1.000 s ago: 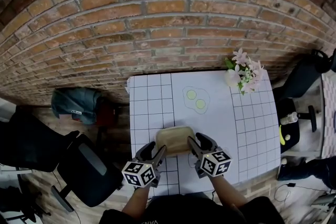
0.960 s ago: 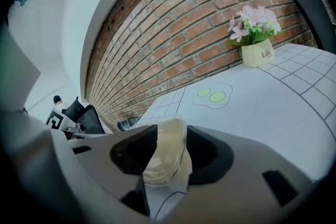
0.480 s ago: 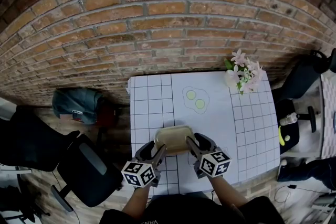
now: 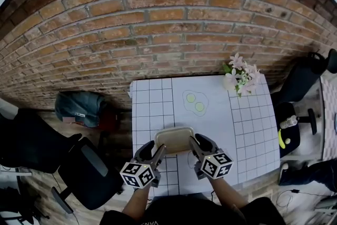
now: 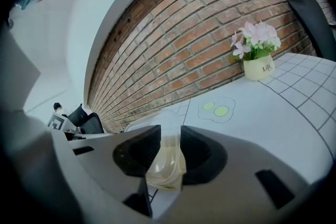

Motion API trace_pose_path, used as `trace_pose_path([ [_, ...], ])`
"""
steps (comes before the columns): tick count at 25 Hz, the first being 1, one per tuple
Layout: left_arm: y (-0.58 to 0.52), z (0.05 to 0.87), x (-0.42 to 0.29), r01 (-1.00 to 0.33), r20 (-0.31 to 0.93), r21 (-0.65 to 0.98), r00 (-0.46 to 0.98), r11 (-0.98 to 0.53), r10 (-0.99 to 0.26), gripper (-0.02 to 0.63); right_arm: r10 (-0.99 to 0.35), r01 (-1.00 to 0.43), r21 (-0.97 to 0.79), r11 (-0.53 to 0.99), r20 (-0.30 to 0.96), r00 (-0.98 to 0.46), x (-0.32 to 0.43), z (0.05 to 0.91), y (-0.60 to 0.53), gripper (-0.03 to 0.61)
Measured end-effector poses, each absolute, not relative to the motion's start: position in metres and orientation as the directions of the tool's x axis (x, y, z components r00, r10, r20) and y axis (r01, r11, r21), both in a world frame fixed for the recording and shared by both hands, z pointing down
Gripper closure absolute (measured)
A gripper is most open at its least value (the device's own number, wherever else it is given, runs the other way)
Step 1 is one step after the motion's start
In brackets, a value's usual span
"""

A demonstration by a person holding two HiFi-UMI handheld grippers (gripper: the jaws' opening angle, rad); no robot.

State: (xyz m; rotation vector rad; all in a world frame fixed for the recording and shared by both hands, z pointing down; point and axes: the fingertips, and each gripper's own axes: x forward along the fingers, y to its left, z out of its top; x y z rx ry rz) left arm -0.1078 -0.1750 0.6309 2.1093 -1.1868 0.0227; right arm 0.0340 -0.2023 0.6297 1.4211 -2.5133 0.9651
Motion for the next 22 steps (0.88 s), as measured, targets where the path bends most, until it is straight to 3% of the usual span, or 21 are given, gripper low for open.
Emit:
trace_pose_path([
  [8, -0.172, 0.611, -0.107, -0.755, 0.303, 0.554, 0.576, -0.352, -0.759, 0.412, -0.766, -0.804, -0.463, 0.372, 0.337, -0.548, 0.04, 0.611, -0.197, 0.494],
  [19, -0.163, 0.586, -0.114, -0.776, 0.256, 0.517, 0.542, -0.36, -0.801, 0.523, -0.782, -0.796, -0.451, 0.404, 0.282, -0.556, 0.042, 0.584, -0.189, 0.5],
  [22, -0.158, 0.58, -0.115, -0.776, 0.243, 0.514, 0.54, -0.365, -0.806, 0.525, -0.782, -0.792, -0.449, 0.413, 0.271, -0.562, 0.042, 0.578, -0.183, 0.502],
])
